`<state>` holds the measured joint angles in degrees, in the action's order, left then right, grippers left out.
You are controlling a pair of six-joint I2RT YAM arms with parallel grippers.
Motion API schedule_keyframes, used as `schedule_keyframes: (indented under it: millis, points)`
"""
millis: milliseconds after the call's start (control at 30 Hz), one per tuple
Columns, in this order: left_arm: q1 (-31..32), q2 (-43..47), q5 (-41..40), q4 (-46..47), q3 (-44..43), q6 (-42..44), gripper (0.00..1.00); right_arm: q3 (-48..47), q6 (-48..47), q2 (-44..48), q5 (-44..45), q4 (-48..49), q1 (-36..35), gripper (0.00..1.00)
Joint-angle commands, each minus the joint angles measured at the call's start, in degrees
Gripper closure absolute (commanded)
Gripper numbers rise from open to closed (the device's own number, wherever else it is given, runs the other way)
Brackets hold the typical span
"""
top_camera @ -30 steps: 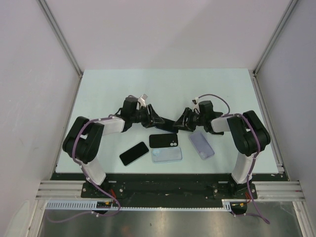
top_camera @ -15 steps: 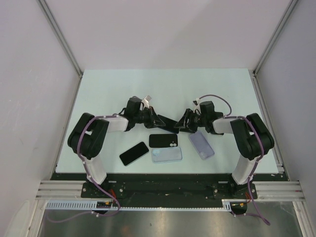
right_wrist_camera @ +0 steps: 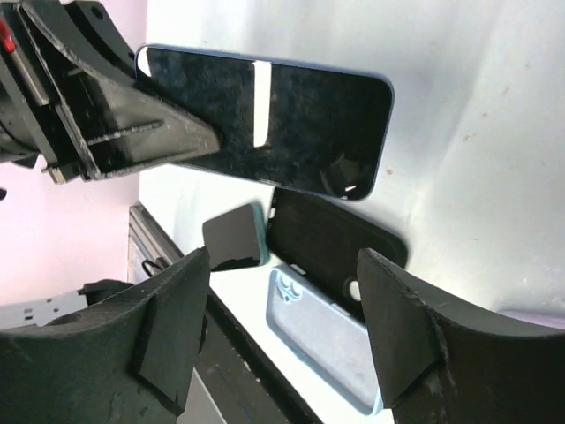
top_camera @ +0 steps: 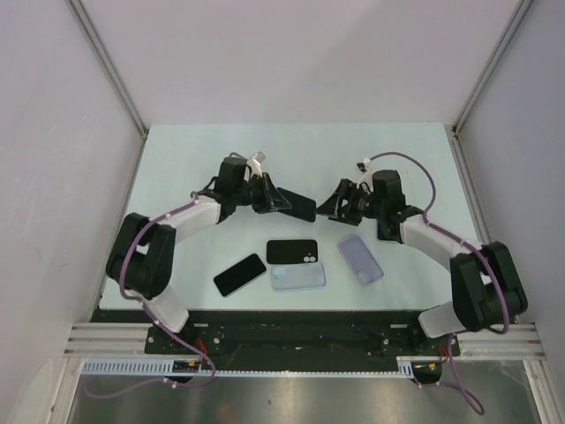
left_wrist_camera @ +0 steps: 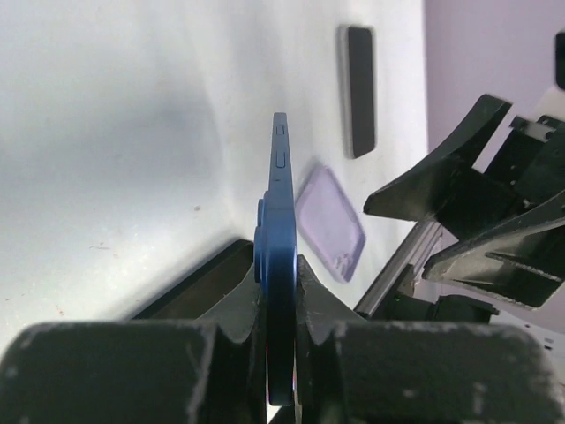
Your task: Put the phone into the phone case
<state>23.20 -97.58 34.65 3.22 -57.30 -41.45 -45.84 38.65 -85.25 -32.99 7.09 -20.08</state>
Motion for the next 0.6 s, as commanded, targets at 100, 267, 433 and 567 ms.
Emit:
schedule_keyframes:
  millis: [100,267,433,567]
  points:
    - [-1.3,14.8,4.2,0.6,-5.2,-1.3,0.96,-0.1,-0.9,16.1,1.5,-6.7,0.9,0.19]
    - [-1.4,24.9,7.5,0.9,-3.4,-3.7,0.95,-0.1,0.5,26.2,0.7,-9.5,1.6,0.1]
    - [-1.9,32.9,8.5,1.1,1.0,-6.4,0.97,-0.1,4.2,30.7,-1.6,-9.8,1.8,0.07]
    - [-2.1,37.8,9.2,1.4,5.6,-8.7,1.0,1.8,8.1,33.5,-4.3,-5.5,1.5,0.07]
